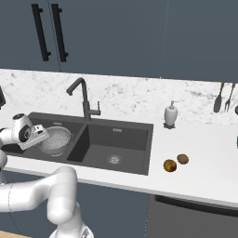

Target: Put the colander in the sink, put the kiwi, pear in the colander, and turn on the sink faucet and pour water over the colander.

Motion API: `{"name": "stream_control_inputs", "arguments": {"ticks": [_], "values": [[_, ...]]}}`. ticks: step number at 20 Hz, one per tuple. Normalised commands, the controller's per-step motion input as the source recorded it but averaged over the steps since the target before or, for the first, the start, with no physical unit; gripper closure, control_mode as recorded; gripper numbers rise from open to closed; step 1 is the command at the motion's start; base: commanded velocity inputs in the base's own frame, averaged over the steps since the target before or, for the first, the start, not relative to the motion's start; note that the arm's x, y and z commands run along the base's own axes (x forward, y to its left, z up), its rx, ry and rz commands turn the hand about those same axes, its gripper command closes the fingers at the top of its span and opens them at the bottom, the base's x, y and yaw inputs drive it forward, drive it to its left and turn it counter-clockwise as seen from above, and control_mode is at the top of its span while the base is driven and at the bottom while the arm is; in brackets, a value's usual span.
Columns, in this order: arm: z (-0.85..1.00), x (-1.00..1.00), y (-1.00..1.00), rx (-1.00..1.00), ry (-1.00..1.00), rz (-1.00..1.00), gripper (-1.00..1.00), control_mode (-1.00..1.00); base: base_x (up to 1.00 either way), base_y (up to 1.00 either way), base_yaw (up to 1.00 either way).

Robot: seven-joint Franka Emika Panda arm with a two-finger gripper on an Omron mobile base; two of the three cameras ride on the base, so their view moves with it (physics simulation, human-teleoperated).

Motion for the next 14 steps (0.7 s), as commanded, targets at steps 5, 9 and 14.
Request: {"name": "stream_control_inputs", "arguments": {"ticks": [5,9,14], "values": [[0.0,-0.06,-0.2,-0.03,0.0,0.0,1.0,-1.0,0.0,0.0,0.0],[0.0,-0.21,-0.25,-0.01,0.01,0.0,1.0,-1.0,0.0,0.0,0.0],[0.0,-0.23,-0.14,0.0,0.12,0.0,1.0,-1.0,0.0,0.0,0.0]]}}
